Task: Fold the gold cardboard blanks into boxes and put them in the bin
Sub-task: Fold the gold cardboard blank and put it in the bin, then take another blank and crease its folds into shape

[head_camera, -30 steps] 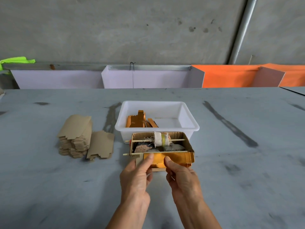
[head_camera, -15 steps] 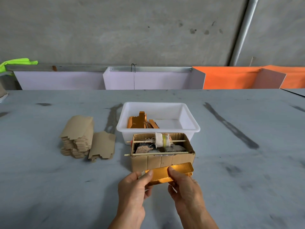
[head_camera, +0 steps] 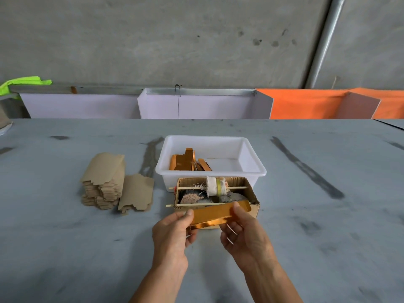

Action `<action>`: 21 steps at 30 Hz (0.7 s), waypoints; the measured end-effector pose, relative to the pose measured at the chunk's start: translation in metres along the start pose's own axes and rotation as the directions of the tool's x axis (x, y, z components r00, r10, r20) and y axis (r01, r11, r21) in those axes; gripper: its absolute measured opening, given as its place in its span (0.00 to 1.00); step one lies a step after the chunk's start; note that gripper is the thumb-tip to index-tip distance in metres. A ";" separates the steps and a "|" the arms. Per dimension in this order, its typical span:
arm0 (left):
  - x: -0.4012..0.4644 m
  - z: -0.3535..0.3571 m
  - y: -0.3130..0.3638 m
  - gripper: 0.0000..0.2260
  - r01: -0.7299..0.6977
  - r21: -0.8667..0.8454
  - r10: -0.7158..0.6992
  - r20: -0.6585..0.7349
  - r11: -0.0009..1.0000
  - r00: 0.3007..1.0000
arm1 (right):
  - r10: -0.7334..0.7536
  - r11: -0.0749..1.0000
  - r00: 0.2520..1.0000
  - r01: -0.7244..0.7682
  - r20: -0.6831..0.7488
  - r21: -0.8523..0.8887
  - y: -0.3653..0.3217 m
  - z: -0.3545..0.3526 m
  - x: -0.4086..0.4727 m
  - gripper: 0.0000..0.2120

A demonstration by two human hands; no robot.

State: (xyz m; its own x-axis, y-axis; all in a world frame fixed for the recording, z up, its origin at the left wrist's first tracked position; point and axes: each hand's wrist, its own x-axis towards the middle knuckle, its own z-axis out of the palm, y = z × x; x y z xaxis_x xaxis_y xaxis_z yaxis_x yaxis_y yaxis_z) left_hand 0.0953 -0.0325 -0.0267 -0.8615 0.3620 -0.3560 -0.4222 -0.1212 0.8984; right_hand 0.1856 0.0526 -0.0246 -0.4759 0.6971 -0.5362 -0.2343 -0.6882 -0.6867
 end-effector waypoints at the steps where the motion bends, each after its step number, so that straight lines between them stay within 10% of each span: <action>1: 0.001 0.000 0.002 0.05 -0.007 0.001 0.007 0.000 1.000 1.000 | 0.006 1.000 1.000 -0.007 0.020 0.010 -0.002 -0.002 0.000 0.08; 21: 0.036 0.014 0.051 0.05 -0.286 0.097 0.273 0.132 0.953 0.953 | -0.384 0.857 0.917 0.396 0.104 -0.330 -0.042 0.054 0.022 0.10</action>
State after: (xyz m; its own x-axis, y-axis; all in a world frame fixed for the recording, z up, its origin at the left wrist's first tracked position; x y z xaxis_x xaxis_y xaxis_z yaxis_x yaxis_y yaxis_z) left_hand 0.0467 -0.0124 0.0104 -0.8990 0.4338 -0.0602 -0.1285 -0.1298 0.9832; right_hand 0.1388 0.0865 0.0191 -0.4346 0.8830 -0.1772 -0.1093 -0.2470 -0.9628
